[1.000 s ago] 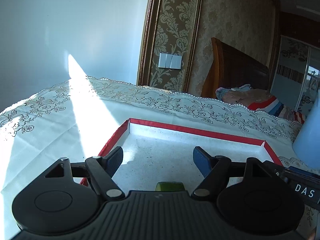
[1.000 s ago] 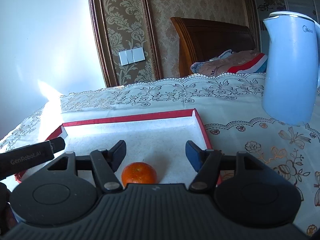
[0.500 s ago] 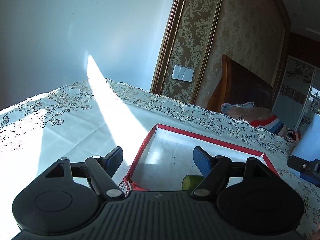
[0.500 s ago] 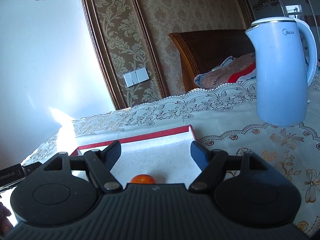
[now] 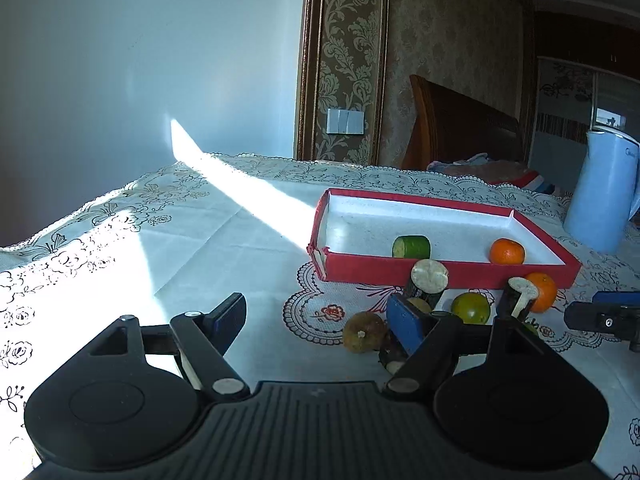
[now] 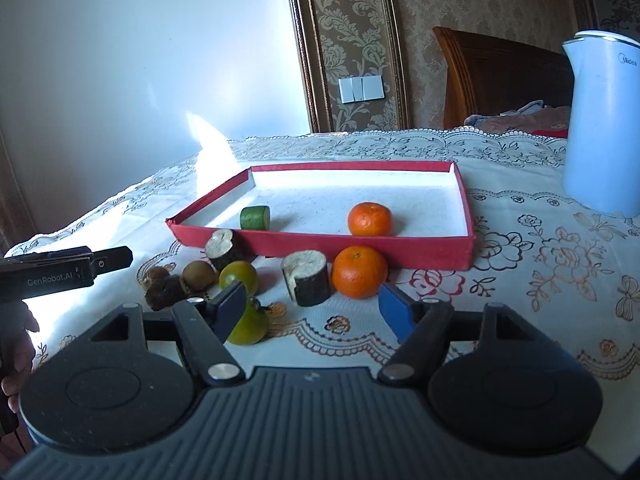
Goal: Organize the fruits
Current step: 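Lift both tools out of the tray back toward the remaining fruits, then grasp the dark round fruit with the left tool while the right tool grasps a green round fruit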
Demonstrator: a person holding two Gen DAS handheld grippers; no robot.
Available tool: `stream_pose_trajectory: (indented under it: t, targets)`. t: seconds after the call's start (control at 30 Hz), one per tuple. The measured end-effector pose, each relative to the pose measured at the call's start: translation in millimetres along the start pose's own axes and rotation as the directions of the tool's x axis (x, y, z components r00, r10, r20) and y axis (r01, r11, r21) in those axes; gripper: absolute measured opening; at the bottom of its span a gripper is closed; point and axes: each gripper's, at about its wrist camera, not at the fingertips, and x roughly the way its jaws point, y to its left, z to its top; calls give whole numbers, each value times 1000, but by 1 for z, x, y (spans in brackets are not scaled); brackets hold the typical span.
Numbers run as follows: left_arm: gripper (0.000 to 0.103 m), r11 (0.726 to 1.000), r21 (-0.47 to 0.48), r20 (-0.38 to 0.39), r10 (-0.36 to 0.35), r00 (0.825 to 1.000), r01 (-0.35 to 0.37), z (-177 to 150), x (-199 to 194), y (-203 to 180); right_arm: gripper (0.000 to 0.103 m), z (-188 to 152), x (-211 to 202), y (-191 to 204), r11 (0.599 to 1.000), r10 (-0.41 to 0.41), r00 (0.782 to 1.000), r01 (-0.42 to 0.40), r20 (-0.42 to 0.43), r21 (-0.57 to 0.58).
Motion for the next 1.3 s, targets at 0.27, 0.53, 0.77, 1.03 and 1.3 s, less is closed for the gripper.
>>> stream_pose_trajectory:
  t: [0.27, 0.53, 0.77, 1.03, 1.3]
  targets:
    - [77, 983, 172, -11, -59, 998, 60, -22, -17, -32, 57, -4, 21, 32, 993, -10, 997, 0, -81, -117]
    - [77, 978, 190, -67, -72, 995, 83, -29, -8, -50, 56, 5, 41, 44, 986, 7, 992, -27, -124, -162]
    - [71, 978, 174, -94, -101, 990, 117, -31, -1, -53, 43, 5, 52, 51, 982, 39, 988, -66, -150, -178]
    - [62, 972, 187, -109, -121, 987, 140, -28, 7, -62, 36, 8, 59, 54, 979, 72, 983, -103, -171, -177]
    - [59, 972, 197, -113, -104, 988, 124, -24, 14, -67, 30, 9, 61, 52, 982, 90, 982, -115, -164, -151]
